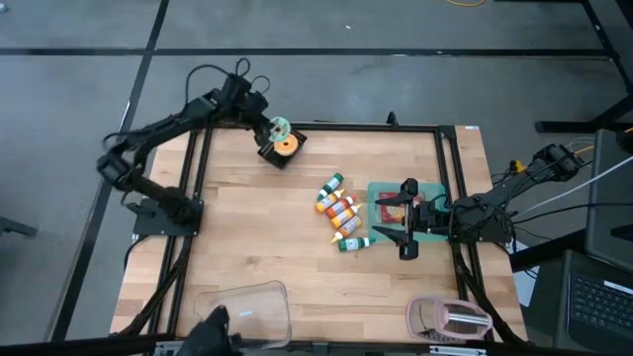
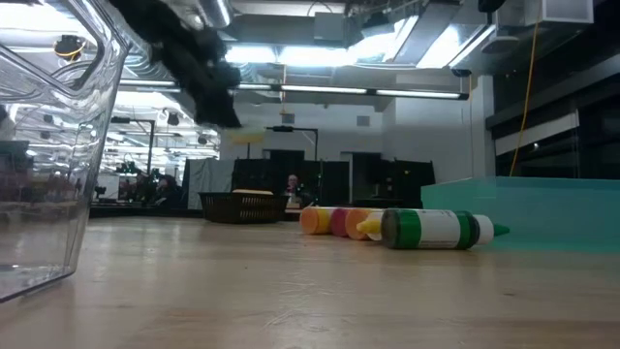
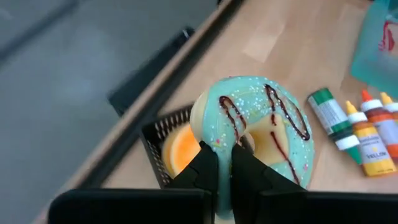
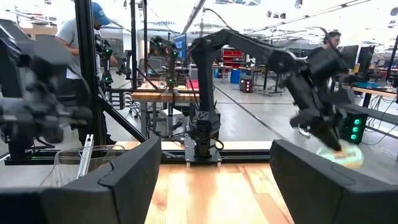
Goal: Pick & Place Food Item
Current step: Put the blue donut into the black bin
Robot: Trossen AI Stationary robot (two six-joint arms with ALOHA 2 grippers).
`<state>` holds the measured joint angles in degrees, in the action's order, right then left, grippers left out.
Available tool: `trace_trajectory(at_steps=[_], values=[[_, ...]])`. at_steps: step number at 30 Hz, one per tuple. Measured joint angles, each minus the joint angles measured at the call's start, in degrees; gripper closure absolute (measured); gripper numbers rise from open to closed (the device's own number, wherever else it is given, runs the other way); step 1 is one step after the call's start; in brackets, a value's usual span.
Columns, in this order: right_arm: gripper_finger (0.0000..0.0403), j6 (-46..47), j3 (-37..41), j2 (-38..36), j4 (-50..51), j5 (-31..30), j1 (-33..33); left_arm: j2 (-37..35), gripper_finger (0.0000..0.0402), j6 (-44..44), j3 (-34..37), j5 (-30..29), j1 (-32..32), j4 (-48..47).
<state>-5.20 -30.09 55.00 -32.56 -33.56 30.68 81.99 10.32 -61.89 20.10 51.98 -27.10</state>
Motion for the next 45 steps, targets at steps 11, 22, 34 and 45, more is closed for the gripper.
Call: trace_trajectory(at_steps=[11,22,34,45], values=[[0.0107,-0.7,0.0,0.0,0.0,0.0,0.0,11.7,0.0385,-1.0,0.0,2.1,0.3,4.6],[0.0108,-0.1,0.0,0.0,0.0,0.7,-1.2,12.7,0.0384,-3.6,0.0,2.5,1.8,4.0],[0.0108,0.1,0.0,0.0,0.0,1.7,-1.2,12.7,0.0384,-5.5,0.0,5.2,1.6,5.5],[0.0108,0.0,0.0,0.0,0.0,1.7,-1.2,12.7,0.0358,-6.6,0.0,5.1,0.9,6.8]])
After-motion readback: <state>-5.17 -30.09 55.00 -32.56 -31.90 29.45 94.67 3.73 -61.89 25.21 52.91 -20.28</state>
